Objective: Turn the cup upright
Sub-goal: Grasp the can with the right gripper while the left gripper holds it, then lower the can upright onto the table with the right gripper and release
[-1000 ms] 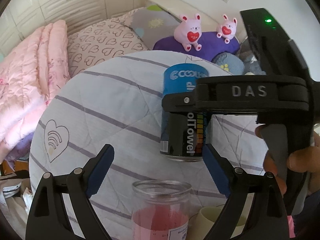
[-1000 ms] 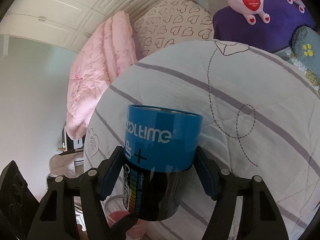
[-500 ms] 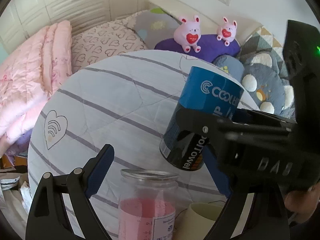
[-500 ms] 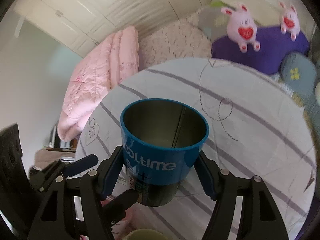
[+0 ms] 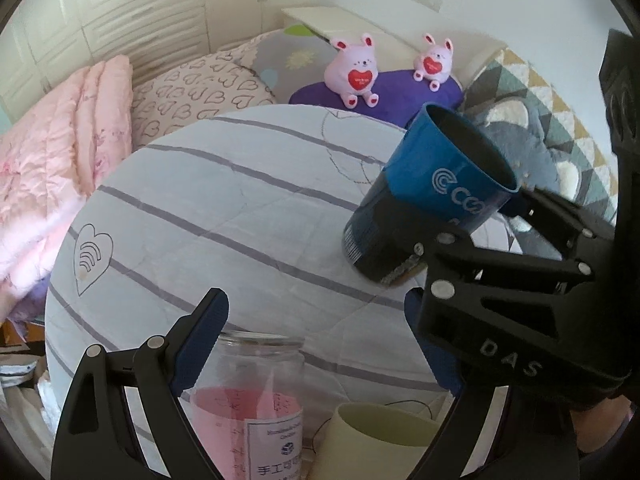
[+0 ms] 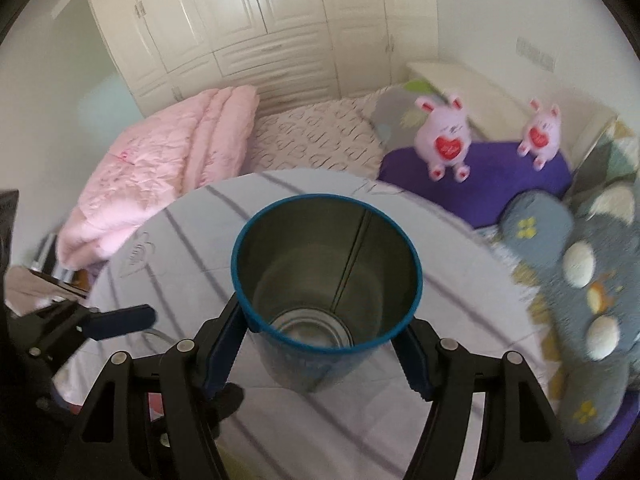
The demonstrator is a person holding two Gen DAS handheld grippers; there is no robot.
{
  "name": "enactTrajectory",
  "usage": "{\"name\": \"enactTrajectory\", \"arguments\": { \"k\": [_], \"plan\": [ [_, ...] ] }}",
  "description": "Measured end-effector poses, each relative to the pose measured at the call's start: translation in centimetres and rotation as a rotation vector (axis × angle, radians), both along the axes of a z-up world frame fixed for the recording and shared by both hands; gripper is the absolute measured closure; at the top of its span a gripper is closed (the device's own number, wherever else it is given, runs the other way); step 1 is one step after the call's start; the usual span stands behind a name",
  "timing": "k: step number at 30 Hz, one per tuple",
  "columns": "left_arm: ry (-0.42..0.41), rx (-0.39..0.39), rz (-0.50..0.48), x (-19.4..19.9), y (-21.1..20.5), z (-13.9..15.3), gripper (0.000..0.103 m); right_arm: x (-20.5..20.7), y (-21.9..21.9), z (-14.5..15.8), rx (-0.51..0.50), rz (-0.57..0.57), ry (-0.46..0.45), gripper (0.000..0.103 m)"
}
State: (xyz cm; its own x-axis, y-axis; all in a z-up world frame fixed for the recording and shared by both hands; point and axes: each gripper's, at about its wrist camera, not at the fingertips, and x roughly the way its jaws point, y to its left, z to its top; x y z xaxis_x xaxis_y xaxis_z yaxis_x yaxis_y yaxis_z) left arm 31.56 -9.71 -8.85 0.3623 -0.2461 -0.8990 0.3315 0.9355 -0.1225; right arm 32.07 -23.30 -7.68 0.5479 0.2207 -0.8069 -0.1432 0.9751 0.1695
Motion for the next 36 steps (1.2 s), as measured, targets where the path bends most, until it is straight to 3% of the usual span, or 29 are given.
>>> {"name": "enactTrajectory", "arguments": {
  "k": [6, 16, 30, 36],
  "plan": [
    [-0.037, 0.034, -0.027, -0.8, -0.4, 0.9, 0.012, -0.8, -0.8, -0.4, -0.021, 0.006, -0.003, 0.035],
    [-0.068, 0.01, -0.017, -1.7, -0.1, 1.8, 0.012, -1.8, -1.2, 0.3, -0.015, 0.005, -0.02, 0.035],
    [-0.189, 0.207, -0.108, -4.3, -1.4, 3.1, 0.012, -3.1, -0.7, 0.9, -0.048, 0.078, 0.011, 0.035],
    [-0.182, 0.248, -0.139, -4.3, -1.7, 2.1, 0.012, -3.0, -0.3, 0.2, -0.066, 0.11, 0.039, 0.035]
  ]
}}
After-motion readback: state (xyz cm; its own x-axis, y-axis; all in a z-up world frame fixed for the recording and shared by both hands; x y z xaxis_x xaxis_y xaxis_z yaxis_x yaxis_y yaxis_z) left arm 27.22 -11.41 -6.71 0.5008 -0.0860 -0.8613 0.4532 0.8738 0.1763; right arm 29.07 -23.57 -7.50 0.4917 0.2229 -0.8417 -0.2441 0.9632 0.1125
